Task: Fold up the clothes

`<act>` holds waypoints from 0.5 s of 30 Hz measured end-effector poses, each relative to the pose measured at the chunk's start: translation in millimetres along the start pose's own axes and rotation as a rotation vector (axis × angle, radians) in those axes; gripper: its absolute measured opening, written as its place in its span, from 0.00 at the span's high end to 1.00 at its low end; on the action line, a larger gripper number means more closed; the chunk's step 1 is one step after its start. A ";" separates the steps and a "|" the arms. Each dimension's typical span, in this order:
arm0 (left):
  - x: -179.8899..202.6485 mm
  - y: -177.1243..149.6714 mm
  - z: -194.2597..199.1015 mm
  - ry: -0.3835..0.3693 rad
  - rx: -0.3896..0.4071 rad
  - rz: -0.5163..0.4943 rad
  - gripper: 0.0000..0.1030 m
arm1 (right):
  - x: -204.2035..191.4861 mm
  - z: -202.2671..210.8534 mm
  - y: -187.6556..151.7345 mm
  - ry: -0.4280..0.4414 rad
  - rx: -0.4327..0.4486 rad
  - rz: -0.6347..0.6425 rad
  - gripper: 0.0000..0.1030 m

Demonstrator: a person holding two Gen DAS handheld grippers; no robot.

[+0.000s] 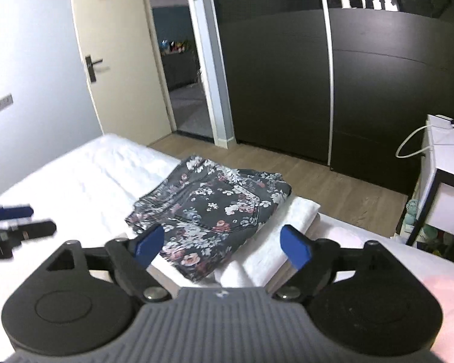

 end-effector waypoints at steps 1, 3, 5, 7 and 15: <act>3.6 -4.9 3.8 0.011 0.001 0.018 0.26 | -0.9 9.2 -2.8 -0.005 0.004 -0.011 0.12; 11.0 -13.7 10.3 0.050 -0.004 0.050 0.26 | -2.2 27.1 -9.0 -0.013 0.011 -0.032 0.11; 18.2 -21.2 17.2 0.120 -0.003 0.077 0.26 | -3.9 40.8 -18.7 -0.008 0.015 -0.029 0.10; 23.6 -28.0 25.8 0.149 0.022 0.070 0.26 | -8.1 49.2 -29.9 -0.011 0.013 -0.012 0.10; 56.6 -47.3 48.0 0.164 0.059 0.080 0.25 | -15.1 77.4 -66.5 -0.027 0.015 0.057 0.09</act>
Point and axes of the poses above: each gripper's, at about its wrist camera, not at the fingertips, and z roughly against the way its jaws point, x to its right, y to its top, the point moved 1 cm from there along -z, roughly the way its jaws point, and after that the axes turned 5 degrees about -x, right-handed, at the moved point
